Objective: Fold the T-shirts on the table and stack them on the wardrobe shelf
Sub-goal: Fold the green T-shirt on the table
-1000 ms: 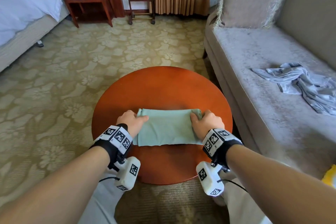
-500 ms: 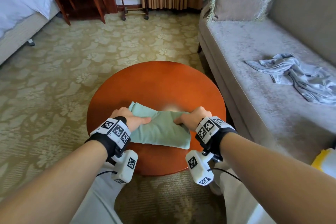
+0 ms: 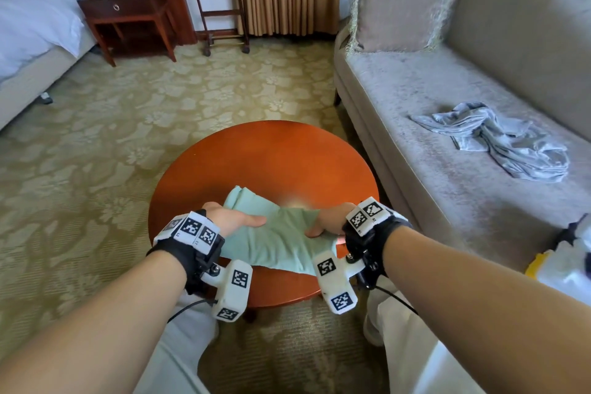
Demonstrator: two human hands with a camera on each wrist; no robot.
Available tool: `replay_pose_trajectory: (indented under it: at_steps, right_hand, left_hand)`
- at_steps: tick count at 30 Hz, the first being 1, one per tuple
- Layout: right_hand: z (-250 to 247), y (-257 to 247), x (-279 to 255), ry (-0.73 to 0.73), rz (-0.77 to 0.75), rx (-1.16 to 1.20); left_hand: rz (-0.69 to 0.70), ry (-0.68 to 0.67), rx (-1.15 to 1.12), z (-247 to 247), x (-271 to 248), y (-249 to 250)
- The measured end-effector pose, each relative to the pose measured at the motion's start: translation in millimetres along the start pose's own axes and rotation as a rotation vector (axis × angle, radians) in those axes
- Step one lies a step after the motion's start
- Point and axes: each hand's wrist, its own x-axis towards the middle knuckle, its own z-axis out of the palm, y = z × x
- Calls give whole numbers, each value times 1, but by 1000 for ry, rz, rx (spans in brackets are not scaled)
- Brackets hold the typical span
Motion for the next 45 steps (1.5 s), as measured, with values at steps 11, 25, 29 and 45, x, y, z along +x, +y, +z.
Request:
replay_pose_trajectory:
  at_steps: [11, 25, 29, 45]
  right_hand:
    - [-86, 40, -81, 143, 28, 532]
    - [-197, 186, -167, 584, 130, 786]
    - [-226, 235, -183, 672, 199, 855]
    - [-256, 432, -178, 921, 488, 957]
  left_hand:
    - [177, -207, -388, 18, -29, 76]
    - [410, -511, -610, 141, -176, 219]
    - [448, -567, -588, 189, -204, 253]
    - [637, -624, -204, 391, -273, 297]
